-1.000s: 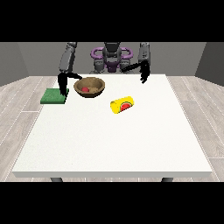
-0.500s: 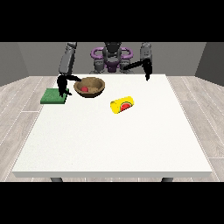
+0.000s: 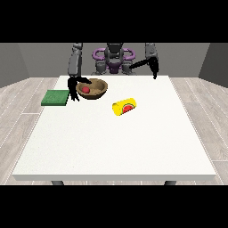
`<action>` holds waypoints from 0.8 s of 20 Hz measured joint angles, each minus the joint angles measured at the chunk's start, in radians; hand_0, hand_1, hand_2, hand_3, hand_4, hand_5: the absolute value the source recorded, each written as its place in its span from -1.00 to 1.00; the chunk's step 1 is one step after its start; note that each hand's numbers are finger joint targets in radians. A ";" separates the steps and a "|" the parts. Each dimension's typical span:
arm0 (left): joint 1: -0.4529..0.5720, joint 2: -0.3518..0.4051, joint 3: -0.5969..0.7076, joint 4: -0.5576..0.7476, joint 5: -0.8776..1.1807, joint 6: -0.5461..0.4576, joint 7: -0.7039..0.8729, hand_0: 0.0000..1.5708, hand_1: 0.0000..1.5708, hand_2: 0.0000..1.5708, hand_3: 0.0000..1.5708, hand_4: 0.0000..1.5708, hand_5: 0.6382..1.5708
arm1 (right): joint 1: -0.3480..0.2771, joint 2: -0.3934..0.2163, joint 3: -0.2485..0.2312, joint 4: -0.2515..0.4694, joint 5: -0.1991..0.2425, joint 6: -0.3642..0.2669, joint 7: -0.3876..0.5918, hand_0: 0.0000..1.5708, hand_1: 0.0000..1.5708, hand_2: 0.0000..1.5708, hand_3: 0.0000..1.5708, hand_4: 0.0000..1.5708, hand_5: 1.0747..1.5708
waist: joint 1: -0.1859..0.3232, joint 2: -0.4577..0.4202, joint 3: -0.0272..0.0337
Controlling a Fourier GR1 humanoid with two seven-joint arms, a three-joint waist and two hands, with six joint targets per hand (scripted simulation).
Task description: Pick the cup and pour the ball into the bowl, then pick the bowl and place it on the pad
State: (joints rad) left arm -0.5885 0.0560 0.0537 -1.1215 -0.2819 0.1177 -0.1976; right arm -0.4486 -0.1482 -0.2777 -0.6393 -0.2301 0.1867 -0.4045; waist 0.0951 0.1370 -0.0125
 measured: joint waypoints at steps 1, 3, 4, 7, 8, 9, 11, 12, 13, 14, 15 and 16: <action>0.008 0.004 0.002 -0.004 0.004 -0.003 -0.009 -1.00 -1.00 -1.00 -1.00 -1.00 0.99 | -0.003 0.013 0.002 0.008 0.001 -0.011 -0.002 -1.00 -1.00 -1.00 -1.00 -0.53 0.90 | 0.004 0.003 0.0028; 0.022 0.004 0.001 -0.017 0.008 -0.007 -0.015 -1.00 -1.00 -1.00 -1.00 -1.00 0.99 | -0.009 0.029 0.006 0.025 0.002 -0.026 -0.013 -1.00 -1.00 -1.00 -1.00 -0.52 0.92 | 0.005 0.004 0.0058; 0.025 0.006 0.002 -0.018 0.009 -0.007 -0.013 -1.00 -1.00 -1.00 -1.00 -1.00 0.99 | -0.009 0.040 0.010 0.028 0.005 -0.038 -0.020 -0.19 -0.19 -0.62 -1.00 -0.29 1.00 | 0.003 0.001 0.0034; 0.014 0.012 0.000 -0.038 0.016 -0.023 0.006 -1.00 -1.00 -1.00 -1.00 -1.00 0.99 | 0.003 0.010 0.014 0.039 0.034 -0.089 -0.025 1.00 1.00 1.00 1.00 0.33 0.93 | 0.024 0.000 -0.0076; 0.013 0.009 -0.003 -0.044 0.015 -0.023 0.005 -1.00 -1.00 -1.00 -1.00 -1.00 0.99 | 0.006 0.000 0.018 0.041 0.045 -0.105 -0.027 1.00 1.00 1.00 1.00 0.34 0.92 | 0.032 0.003 -0.0108; 0.009 0.017 0.002 -0.044 0.021 -0.030 0.000 -1.00 -1.00 -1.00 -1.00 -1.00 0.99 | 0.006 -0.005 0.024 0.037 0.056 -0.125 -0.018 1.00 1.00 1.00 1.00 0.34 0.92 | 0.034 0.005 -0.0139; 0.013 0.020 0.007 -0.040 0.027 -0.035 -0.005 -1.00 -1.00 -1.00 -1.00 -1.00 1.00 | 0.001 -0.009 0.035 0.036 0.073 -0.164 0.015 1.00 1.00 1.00 1.00 0.32 0.92 | 0.036 -0.003 -0.0149; 0.017 0.021 0.009 -0.036 0.031 -0.040 -0.005 -1.00 -1.00 -1.00 -1.00 -1.00 1.00 | -0.002 -0.008 0.039 0.037 0.081 -0.189 0.037 1.00 1.00 1.00 1.00 0.31 0.92 | 0.037 -0.010 -0.0147; 0.020 0.025 0.015 -0.030 0.034 -0.041 -0.004 -1.00 -1.00 -1.00 -1.00 -1.00 1.00 | -0.006 -0.011 0.048 0.037 0.091 -0.205 0.061 1.00 1.00 1.00 1.00 0.30 0.93 | 0.032 -0.018 -0.0123; 0.018 0.034 0.023 -0.025 0.038 -0.045 0.001 -1.00 -1.00 -1.00 -1.00 -1.00 1.00 | -0.011 -0.009 0.056 0.037 0.100 -0.220 0.080 1.00 1.00 1.00 1.00 0.30 0.94 | 0.027 -0.025 -0.0096; 0.028 0.032 0.026 -0.021 0.041 -0.043 -0.002 -1.00 -1.00 -1.00 -1.00 -1.00 1.00 | -0.017 -0.011 0.064 0.039 0.108 -0.234 0.109 1.00 1.00 1.00 1.00 0.31 0.94 | 0.024 -0.034 -0.0067; 0.034 0.033 0.033 -0.012 0.041 -0.035 -0.004 -1.00 -1.00 -1.00 -1.00 -1.00 1.00 | -0.025 -0.009 0.073 0.039 0.115 -0.246 0.146 1.00 1.00 1.00 1.00 0.30 0.93 | 0.011 -0.042 -0.0033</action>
State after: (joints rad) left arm -0.5546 0.0889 0.0865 -1.1332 -0.2408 0.0826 -0.2019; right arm -0.4741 -0.1572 -0.2045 -0.6005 -0.1147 -0.0588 -0.2588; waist 0.1063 0.0948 -0.0158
